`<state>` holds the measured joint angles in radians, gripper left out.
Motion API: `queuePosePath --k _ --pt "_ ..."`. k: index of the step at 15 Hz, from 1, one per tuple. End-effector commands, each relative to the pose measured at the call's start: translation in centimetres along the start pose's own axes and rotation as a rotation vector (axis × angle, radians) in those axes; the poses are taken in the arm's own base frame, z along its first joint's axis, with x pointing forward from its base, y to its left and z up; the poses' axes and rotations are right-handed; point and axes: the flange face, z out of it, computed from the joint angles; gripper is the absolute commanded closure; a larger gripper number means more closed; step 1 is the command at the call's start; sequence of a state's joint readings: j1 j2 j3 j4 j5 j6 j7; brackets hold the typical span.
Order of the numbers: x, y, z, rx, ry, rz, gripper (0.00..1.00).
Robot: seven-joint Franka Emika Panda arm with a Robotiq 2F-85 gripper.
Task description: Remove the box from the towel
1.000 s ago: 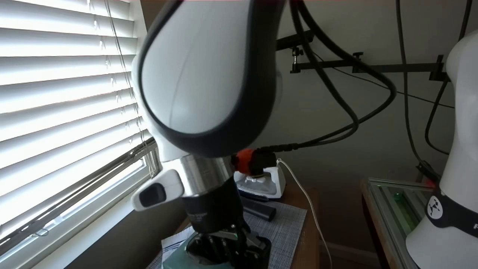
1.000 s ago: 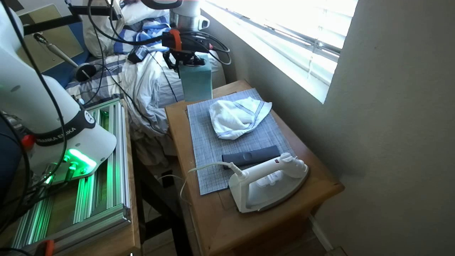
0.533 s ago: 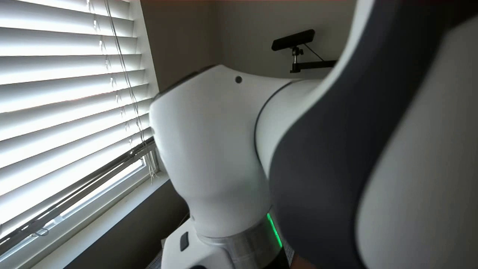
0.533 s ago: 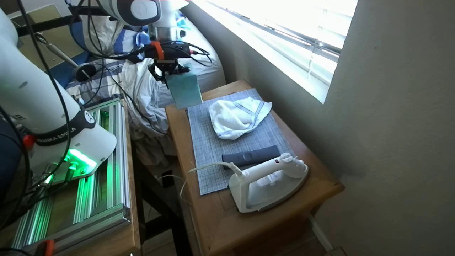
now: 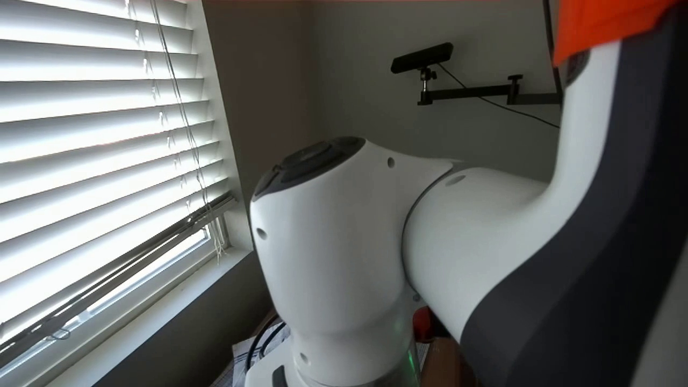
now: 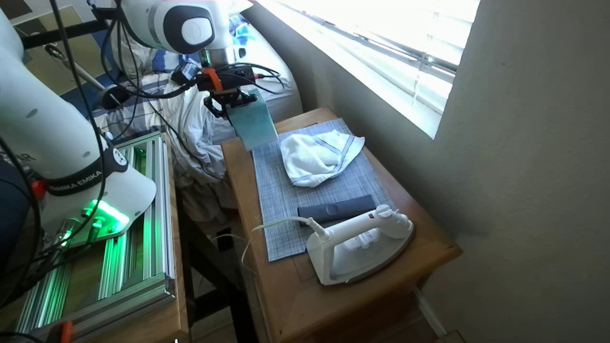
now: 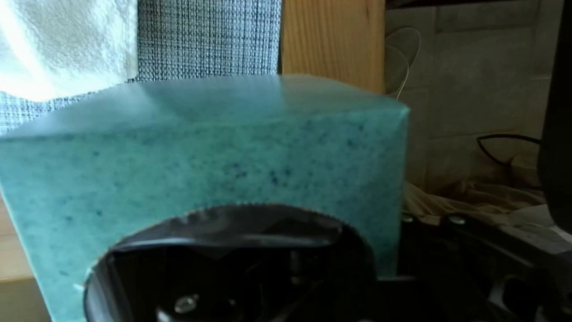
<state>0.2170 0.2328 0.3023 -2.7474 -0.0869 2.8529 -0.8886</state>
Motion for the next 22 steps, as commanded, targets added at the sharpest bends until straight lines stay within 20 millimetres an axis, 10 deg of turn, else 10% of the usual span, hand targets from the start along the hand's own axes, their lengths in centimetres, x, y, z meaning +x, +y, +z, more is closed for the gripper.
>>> queuePosePath --k 1,22 --pt "-0.6 1.4 2.3 0.014 0.057 -0.027 0.99" --pt "0.9 3.7 3.4 0.085 0.054 -0.112 0.99"
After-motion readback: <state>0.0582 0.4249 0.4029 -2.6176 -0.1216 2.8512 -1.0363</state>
